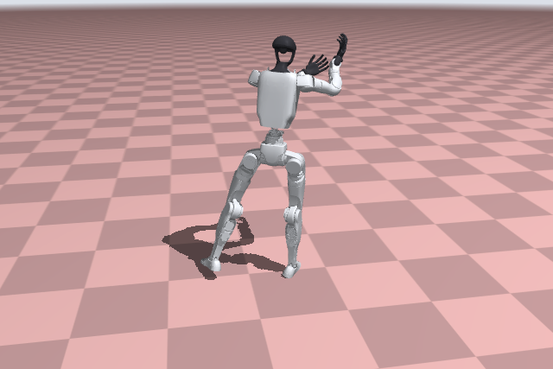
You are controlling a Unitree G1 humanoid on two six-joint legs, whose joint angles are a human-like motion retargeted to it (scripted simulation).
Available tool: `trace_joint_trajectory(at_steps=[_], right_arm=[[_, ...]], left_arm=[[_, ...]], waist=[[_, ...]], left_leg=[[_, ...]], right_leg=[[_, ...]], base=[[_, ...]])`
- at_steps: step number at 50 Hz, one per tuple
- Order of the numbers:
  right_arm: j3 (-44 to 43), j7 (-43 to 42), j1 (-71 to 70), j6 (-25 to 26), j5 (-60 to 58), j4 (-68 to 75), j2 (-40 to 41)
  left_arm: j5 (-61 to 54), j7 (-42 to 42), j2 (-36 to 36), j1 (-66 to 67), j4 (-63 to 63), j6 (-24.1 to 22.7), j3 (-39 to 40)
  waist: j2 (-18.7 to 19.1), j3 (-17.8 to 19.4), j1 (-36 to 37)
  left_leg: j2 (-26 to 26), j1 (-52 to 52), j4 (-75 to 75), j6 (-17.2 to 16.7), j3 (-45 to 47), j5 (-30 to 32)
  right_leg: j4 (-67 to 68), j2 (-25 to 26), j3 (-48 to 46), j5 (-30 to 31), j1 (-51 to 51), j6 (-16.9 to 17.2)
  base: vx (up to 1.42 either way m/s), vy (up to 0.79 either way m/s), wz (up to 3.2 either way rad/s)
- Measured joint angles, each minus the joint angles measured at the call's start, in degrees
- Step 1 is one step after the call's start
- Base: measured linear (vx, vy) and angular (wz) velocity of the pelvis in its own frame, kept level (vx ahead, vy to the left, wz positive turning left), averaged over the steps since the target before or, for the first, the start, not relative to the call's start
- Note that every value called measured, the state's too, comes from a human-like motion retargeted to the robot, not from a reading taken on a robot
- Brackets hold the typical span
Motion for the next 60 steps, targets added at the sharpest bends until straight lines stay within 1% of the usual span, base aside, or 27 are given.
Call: trace_joint_trajectory(at_steps=[2, 5, 7, 10, 12, 13, 15, 18, 20, 22, 25, 26, 27, 28, 29, 30, 31, 32, 33, 35, 39, 42, 45, 50, 52, 55, 60], right_arm=[[-0.4, 0.0, -0.6, -0.2, -1.6, -0.1, -0.7], [-1.4, -0.4, 0.7, 0.9, -6.9, -0.4, -1.0], [-2.5, -1.2, 3.4, 2.3, -11.8, -1.0, -0.1], [-4.8, -3.2, 10.0, 4.6, -19.8, -2.7, 3.5], [-6.3, -4.7, 15.8, 6.5, -24.3, -4.2, 7.6], [-6.6, -6.5, 18.7, 8.6, -27.0, -4.4, 9.8], [-7.8, -4.9, 24.5, 7.6, -27.5, -5.9, 15.1], [-7.3, -4.4, 33.2, 9.2, -29.0, -6.0, 22.9], [-5.8, -2.7, 38.4, 14.1, -35.3, -5.2, 26.6], [-3.1, -5.0, 43.3, 12.9, -34.1, -5.1, 31.4], [1.4, -2.5, 49.1, 14.8, -31.5, -4.9, 37.1], [5.4, -6.4, 48.7, 18.1, -47.8, -4.6, 36.3], [8.8, -8.9, 48.4, 20.6, -59.3, -4.5, 36.1], [10.9, -8.4, 48.5, 21.1, -61.1, -5.0, 37.0], [14.8, -6.7, 46.9, 26.7, -74.7, -3.4, 35.7], [19.5, -4.4, 44.5, 34.8, -94.3, -0.7, 33.4], [19.1, -4.0, 43.7, 31.0, -89.0, -3.8, 35.8], [18.5, -2.7, 43.1, 27.6, -80.3, -6.0, 38.3], [17.6, 0.1, 42.8, 25.1, -64.8, -6.1, 41.1], [18.1, 0.9, 40.0, 19.5, -42.5, -7.7, 45.6], [18.8, 1.1, 28.0, 20.5, -44.2, -6.6, 48.1], [18.7, 0.4, 20.8, 20.0, -43.7, -6.4, 49.5], [19.1, -0.7, 15.9, 18.8, -42.7, -6.5, 50.2], [21.1, -1.3, 13.9, 17.3, -40.4, -6.3, 50.4], [21.8, -1.0, 15.1, 17.2, -39.1, -5.9, 50.6], [22.5, -0.5, 19.0, 17.0, -36.8, -5.1, 50.8], [22.7, 0.7, 29.9, 16.7, -32.4, -4.5, 49.0]], left_arm=[[-0.7, -0.5, 0.1, -0.8, -0.3, -0.1, 0.3], [-0.4, -1.4, 0.2, 0.5, -1.1, 0.7, 1.8], [1.4, -2.2, 0.3, 3.4, -1.9, 1.9, 3.5], [6.6, -3.3, 0.8, 10.6, -3.5, 4.4, 6.6], [10.8, -3.8, 1.6, 17.3, -4.8, 6.1, 8.5], [12.5, -3.6, 2.1, 21.0, -5.5, 7.0, 9.4], [15.7, -4.9, 3.6, 28.6, -6.6, 7.8, 10.8], [17.5, -5.4, 6.3, 40.8, -7.8, 8.7, 11.8], [18.5, -6.2, 8.8, 48.7, -8.4, 9.8, 12.0], [17.8, -6.2, 12.4, 55.4, -9.0, 9.6, 12.0], [17.4, -8.3, 19.9, 63.5, -10.2, 11.0, 12.5], [18.0, -8.8, 22.9, 65.6, -10.8, 11.2, 13.4], [18.4, -9.5, 25.9, 67.6, -11.4, 11.6, 14.3], [18.6, -10.4, 28.9, 69.1, -11.9, 12.0, 15.3], [19.4, -11.3, 31.9, 70.4, -12.4, 13.0, 16.9], [20.5, -12.4, 34.8, 71.7, -12.8, 14.4, 18.8], [20.8, -13.1, 37.3, 72.7, -13.3, 14.0, 20.9], [20.9, -13.7, 39.8, 73.5, -13.7, 13.8, 23.0], [20.5, -14.2, 42.3, 74.0, -14.0, 14.0, 25.2], [19.5, -14.3, 46.7, 74.0, -14.4, 13.2, 29.7], [18.3, -14.1, 53.5, 72.8, -14.4, 12.0, 39.0], [17.4, -13.0, 58.3, 70.8, -13.8, 10.2, 42.8], [17.7, -11.1, 62.5, 68.2, -12.5, 8.0, 43.2], [21.0, -8.9, 65.8, 63.4, -8.7, 6.5, 39.2], [22.8, -8.9, 65.2, 62.0, -6.9, 7.0, 37.1], [25.6, -8.8, 62.3, 60.3, -4.3, 8.0, 33.7], [29.4, -7.4, 51.9, 60.4, -1.5, 9.6, 27.6]], waist=[[-0.2, 0.4, 0.6], [-0.3, 1.4, 1.1], [-0.3, 2.3, 1.0], [-0.5, 3.5, 0.2], [-0.7, 4.2, -0.4], [-0.7, 4.5, -0.6], [-0.7, 5.3, -0.9], [-0.5, 6.1, 0.2], [-0.3, 6.3, 2.0], [0.2, 6.3, 4.7], [1.3, 5.7, 9.8], [1.7, 5.3, 11.7], [2.1, 4.8, 13.6], [2.6, 4.3, 15.5], [3.0, 3.9, 17.2], [3.3, 3.4, 18.8], [3.9, 3.0, 20.2], [4.4, 2.7, 21.5], [4.8, 2.6, 22.5], [6.2, 1.8, 24.9], [8.4, -0.2, 28.9], [9.2, -1.5, 31.2], [9.0, -2.6, 33.0], [7.2, -3.4, 34.5], [6.2, -3.3, 34.6], [4.4, -2.7, 34.5], [1.9, -1.2, 33.5]], left_leg=[[0.1, -0.7, 1.7, 0.3, -1.2, -0.6], [-0.2, -1.5, 3.4, 0.8, -1.8, -2.4], [-0.8, -1.6, 3.5, 1.2, -1.0, -4.1], [-2.1, -1.5, 2.1, 1.6, 1.4, -6.9], [-3.2, -1.5, 0.3, 1.7, 3.2, -8.7], [-3.8, -1.7, -0.5, 1.7, 4.0, -9.6], [-5.0, -2.2, -2.2, 1.4, 5.1, -11.0], [-6.9, -4.0, -4.1, 0.8, 4.8, -12.4], [-8.3, -5.6, -4.9, 0.6, 3.4, -12.9], [-9.6, -7.2, -5.7, -0.1, 1.5, -12.7], [-12.0, -9.2, -6.7, -0.7, -2.1, -12.3], [-12.9, -9.7, -7.1, -1.0, -3.3, -12.2], [-13.7, -10.1, -7.4, -1.2, -4.6, -12.1], [-14.7, -10.3, -7.7, -1.4, -5.8, -12.1], [-15.8, -10.3, -7.9, -1.4, -7.2, -12.2], [-17.0, -10.2, -8.0, -1.3, -8.5, -12.3], [-17.9, -10.0, -8.1, -1.4, -9.9, -12.4], [-18.8, -9.6, -8.2, -1.4, -11.2, -12.6], [-19.9, -9.0, -8.2, -1.3, -12.7, -12.8], [-20.4, -8.4, -8.5, -2.0, -14.9, -12.7], [-20.1, -7.8, -8.9, -2.6, -18.1, -12.4], [-19.9, -7.5, -9.1, -2.9, -19.7, -12.2], [-19.6, -7.7, -9.4, -3.1, -20.6, -11.9], [-19.0, -8.2, -9.9, -3.4, -20.5, -11.4], [-18.7, -8.4, -10.3, -3.3, -20.0, -11.2], [-18.2, -8.6, -11.1, -3.0, -18.8, -10.9], [-17.2, -9.0, -11.7, -2.0, -15.7, -10.9]], right_leg=[[-0.5, -0.1, 0.5, 0.4, 0.1, 0.0], [-1.0, -0.8, 1.0, 0.7, 0.0, 0.0], [-1.2, -1.5, 1.0, 0.9, -0.2, 0.0], [-1.5, -2.8, 0.4, 1.0, -0.9, 0.0], [-1.9, -3.7, -0.4, 1.2, -1.4, 0.0], [-2.1, -4.1, -0.9, 1.3, -1.7, 0.0], [-2.7, -5.1, -2.2, 1.7, -2.1, 0.0], [-3.9, -7.0, -4.5, 2.4, -2.4, 0.0], [-4.5, -8.6, -6.3, 2.9, -2.5, 0.0], [-5.1, -10.0, -8.4, 3.6, -2.2, 0.0], [-5.3, -12.6, -11.9, 4.5, -1.4, 0.0], [-5.0, -13.5, -13.1, 4.7, -1.1, 0.0], [-4.6, -14.5, -14.3, 5.0, -0.6, 0.0], [-4.2, -15.6, -15.5, 5.3, 0.0, 0.0], [-3.4, -16.9, -16.6, 5.5, 0.7, 0.0], [-2.5, -18.3, -17.7, 5.7, 1.4, 0.0], [-1.6, -19.4, -18.8, 6.0, 2.4, 0.0], [-0.7, -20.5, -19.8, 6.3, 3.5, 0.0], [0.4, -21.9, -20.8, 6.5, 4.8, 0.0], [2.4, -22.5, -22.2, 7.2, 6.2, -1.0], [5.6, -22.4, -23.4, 8.5, 7.1, -3.1], [6.9, -22.2, -23.8, 9.2, 7.5, -4.0], [7.0, -21.7, -24.1, 9.6, 7.7, -4.0], [5.1, -20.6, -25.0, 8.8, 8.2, -2.7], [4.2, -20.1, -25.6, 7.8, 8.3, -2.0], [3.0, -19.5, -26.4, 5.4, 8.0, -1.0], [1.4, -18.4, -26.0, 0.2, 6.6, -0.2]], base=[[-0.05, 0.04, -0.24], [-0.08, 0.12, -0.09], [-0.1, 0.18, 0.09], [-0.12, 0.21, 0.28], [-0.14, 0.25, 0.45], [-0.14, 0.27, 0.56], [-0.14, 0.28, 0.67], [-0.11, 0.31, 0.84], [-0.08, 0.32, 0.98], [-0.05, 0.31, 1.08], [0.01, 0.33, 1.19], [0.06, 0.35, 1.24], [0.08, 0.36, 1.26], [0.1, 0.38, 1.3], [0.13, 0.4, 1.35], [0.14, 0.38, 1.37], [0.15, 0.36, 1.39], [0.16, 0.33, 1.43], [0.15, 0.29, 1.36], [0.11, 0.21, 1.12], [0.07, 0.11, 0.74], [0.05, 0.05, 0.46], [0.02, 0.0, 0.18], [-0.01, -0.07, -0.03], [-0.04, -0.14, -0.21], [-0.07, -0.18, -0.35], [-0.1, -0.23, -0.55]])
